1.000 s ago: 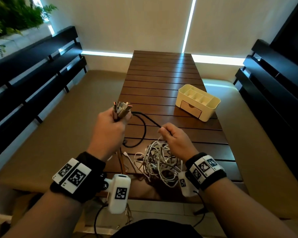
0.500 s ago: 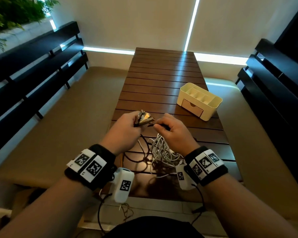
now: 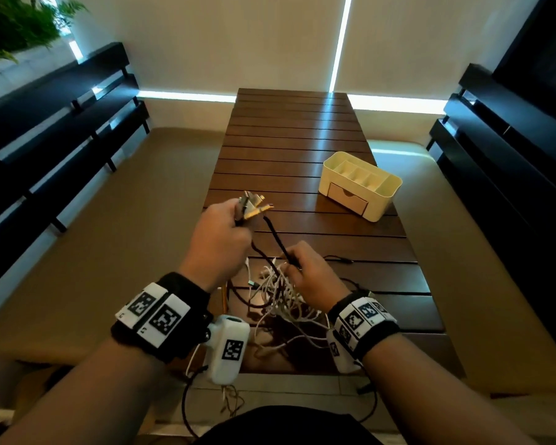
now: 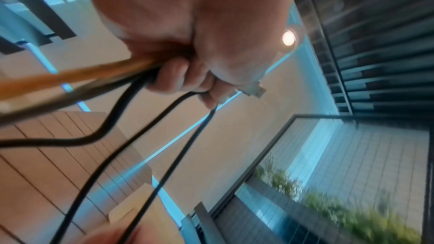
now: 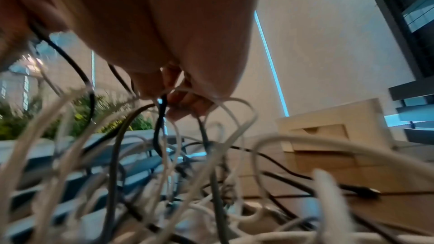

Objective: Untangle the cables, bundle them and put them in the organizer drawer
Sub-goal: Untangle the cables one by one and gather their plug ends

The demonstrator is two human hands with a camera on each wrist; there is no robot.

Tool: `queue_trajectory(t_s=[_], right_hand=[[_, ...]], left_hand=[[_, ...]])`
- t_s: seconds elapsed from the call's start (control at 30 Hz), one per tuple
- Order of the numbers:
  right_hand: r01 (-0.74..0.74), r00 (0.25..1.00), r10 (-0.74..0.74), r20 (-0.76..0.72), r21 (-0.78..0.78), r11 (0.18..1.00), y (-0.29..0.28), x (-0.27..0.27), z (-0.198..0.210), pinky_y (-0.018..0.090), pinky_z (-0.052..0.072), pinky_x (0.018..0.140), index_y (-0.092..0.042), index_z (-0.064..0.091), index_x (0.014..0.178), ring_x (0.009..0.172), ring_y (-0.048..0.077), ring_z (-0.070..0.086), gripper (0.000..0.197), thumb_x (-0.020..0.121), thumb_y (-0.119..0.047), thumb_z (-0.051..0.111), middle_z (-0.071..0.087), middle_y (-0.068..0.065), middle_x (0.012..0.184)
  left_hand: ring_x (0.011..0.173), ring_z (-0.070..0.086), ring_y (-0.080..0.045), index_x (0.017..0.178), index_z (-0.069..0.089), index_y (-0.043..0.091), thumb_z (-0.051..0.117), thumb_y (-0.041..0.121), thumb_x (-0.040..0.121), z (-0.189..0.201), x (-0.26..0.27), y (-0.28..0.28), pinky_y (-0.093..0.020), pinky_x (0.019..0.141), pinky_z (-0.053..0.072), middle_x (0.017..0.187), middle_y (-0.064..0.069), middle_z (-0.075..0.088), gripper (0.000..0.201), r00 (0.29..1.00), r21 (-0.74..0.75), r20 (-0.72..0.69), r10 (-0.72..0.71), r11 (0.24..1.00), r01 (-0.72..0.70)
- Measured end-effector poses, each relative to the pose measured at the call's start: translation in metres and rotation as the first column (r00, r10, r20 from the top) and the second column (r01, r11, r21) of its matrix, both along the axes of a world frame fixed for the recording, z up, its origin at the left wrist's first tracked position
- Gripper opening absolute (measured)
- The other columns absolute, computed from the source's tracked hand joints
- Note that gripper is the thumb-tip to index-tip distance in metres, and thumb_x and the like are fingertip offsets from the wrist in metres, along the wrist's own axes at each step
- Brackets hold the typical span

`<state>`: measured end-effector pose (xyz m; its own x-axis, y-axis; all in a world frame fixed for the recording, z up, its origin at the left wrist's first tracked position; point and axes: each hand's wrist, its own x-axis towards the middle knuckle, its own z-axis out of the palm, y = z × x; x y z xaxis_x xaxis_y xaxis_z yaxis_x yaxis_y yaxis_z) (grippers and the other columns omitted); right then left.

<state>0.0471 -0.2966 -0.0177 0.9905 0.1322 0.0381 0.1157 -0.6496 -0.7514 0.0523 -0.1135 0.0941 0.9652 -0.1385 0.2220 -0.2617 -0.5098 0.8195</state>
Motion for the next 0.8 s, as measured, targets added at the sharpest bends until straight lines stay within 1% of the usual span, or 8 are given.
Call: queue_trajectory(t_s=[0.07, 0.17, 0.3, 0.37, 0.47, 0.57, 0.67, 0.8], right_hand=[[0.022, 0.999, -0.026, -0.044, -0.089, 0.996, -0.011, 0.008, -0.009, 0.041, 0.051, 0.085, -0.026, 0.056, 0.1, 0.087, 0.011, 0.055, 0.007, 0.1, -0.032, 0.056, 0.052, -0.011, 0.099], [0.03, 1.0, -0.031, 0.0, -0.239, 0.971, -0.018, 0.016, -0.007, 0.042, 0.044, 0.094, -0.022, 0.062, 0.102, 0.094, 0.019, 0.054, 0.014, 0.1, -0.034, 0.054, 0.052, -0.01, 0.103], [0.103, 0.976, -0.113, 0.187, 0.06, 0.993, -0.018, 0.02, 0.021, 0.038, 0.054, 0.08, -0.021, 0.065, 0.089, 0.082, 0.011, 0.058, 0.008, 0.097, -0.021, 0.062, 0.058, -0.007, 0.092], [0.15, 0.957, -0.205, 0.207, 0.253, 0.956, -0.018, 0.018, 0.041, 0.03, 0.056, 0.077, -0.024, 0.068, 0.093, 0.082, 0.008, 0.063, 0.008, 0.097, -0.019, 0.062, 0.067, -0.006, 0.09], [0.138, 0.923, -0.271, 0.274, 0.423, 0.895, -0.02, 0.018, 0.063, 0.024, 0.058, 0.075, -0.017, 0.075, 0.101, 0.08, 0.008, 0.069, 0.011, 0.095, -0.015, 0.065, 0.073, -0.004, 0.086], [0.088, 0.901, -0.17, 0.399, 0.215, 0.973, -0.02, 0.023, 0.06, 0.03, 0.058, 0.076, -0.014, 0.076, 0.102, 0.081, 0.008, 0.067, 0.012, 0.092, -0.014, 0.068, 0.071, -0.004, 0.087], [0.021, 0.908, -0.01, 0.418, -0.023, 1.0, -0.017, 0.023, 0.047, 0.04, 0.054, 0.075, -0.015, 0.076, 0.104, 0.082, 0.012, 0.061, 0.014, 0.093, -0.017, 0.067, 0.067, -0.004, 0.088], [-0.04, 0.9, 0.067, 0.43, -0.072, 0.997, -0.005, 0.015, 0.042, 0.022, 0.049, 0.071, -0.014, 0.075, 0.107, 0.077, 0.002, 0.054, 0.017, 0.092, -0.015, 0.067, 0.061, -0.009, 0.087]], left_hand=[[0.063, 0.053, -0.018, 0.086, 0.068, 0.006, 0.061, 0.019, 0.098, 0.008, -0.004, 0.006, -0.025, 0.054, 0.038, 0.072, -0.005, 0.064, 0.019, 0.996, -0.096, 0.057, 0.063, 0.994, -0.057], [0.045, 0.04, -0.008, 0.08, 0.065, 0.005, 0.059, 0.017, 0.099, 0.008, -0.011, 0.011, -0.015, 0.044, 0.032, 0.052, 0.009, 0.049, 0.023, 0.993, -0.165, 0.031, 0.113, 0.981, -0.106], [0.051, 0.038, -0.013, 0.076, 0.062, 0.006, 0.06, 0.015, 0.096, -0.01, -0.003, 0.026, -0.025, 0.046, 0.029, 0.059, -0.001, 0.048, 0.022, 0.975, 0.115, -0.184, 0.123, 0.988, -0.103], [0.053, 0.04, -0.017, 0.075, 0.063, 0.008, 0.06, 0.014, 0.094, -0.024, 0.001, 0.036, -0.028, 0.048, 0.028, 0.059, -0.002, 0.05, 0.02, 0.937, 0.276, -0.316, 0.15, 0.959, -0.06], [0.055, 0.045, -0.018, 0.075, 0.065, 0.009, 0.062, 0.012, 0.093, -0.04, 0.001, 0.043, -0.027, 0.05, 0.031, 0.063, -0.004, 0.054, 0.019, 0.877, 0.335, -0.452, 0.163, 0.942, -0.002], [0.053, 0.041, -0.019, 0.064, 0.054, 0.013, 0.061, 0.01, 0.093, -0.037, 0.002, 0.037, -0.028, 0.051, 0.03, 0.059, -0.003, 0.049, 0.03, 0.917, 0.301, -0.374, 0.14, 0.953, -0.023], [0.052, 0.038, -0.01, 0.065, 0.051, 0.018, 0.059, 0.007, 0.094, -0.019, 0.0, 0.027, -0.028, 0.051, 0.028, 0.058, 0.005, 0.046, 0.032, 0.977, 0.122, -0.184, 0.109, 0.989, -0.087], [0.052, 0.044, -0.005, 0.084, 0.061, 0.024, 0.058, 0.012, 0.096, -0.013, -0.001, 0.007, -0.031, 0.055, 0.037, 0.058, 0.015, 0.052, 0.017, 0.99, 0.005, -0.108, -0.085, 0.996, 0.086]])
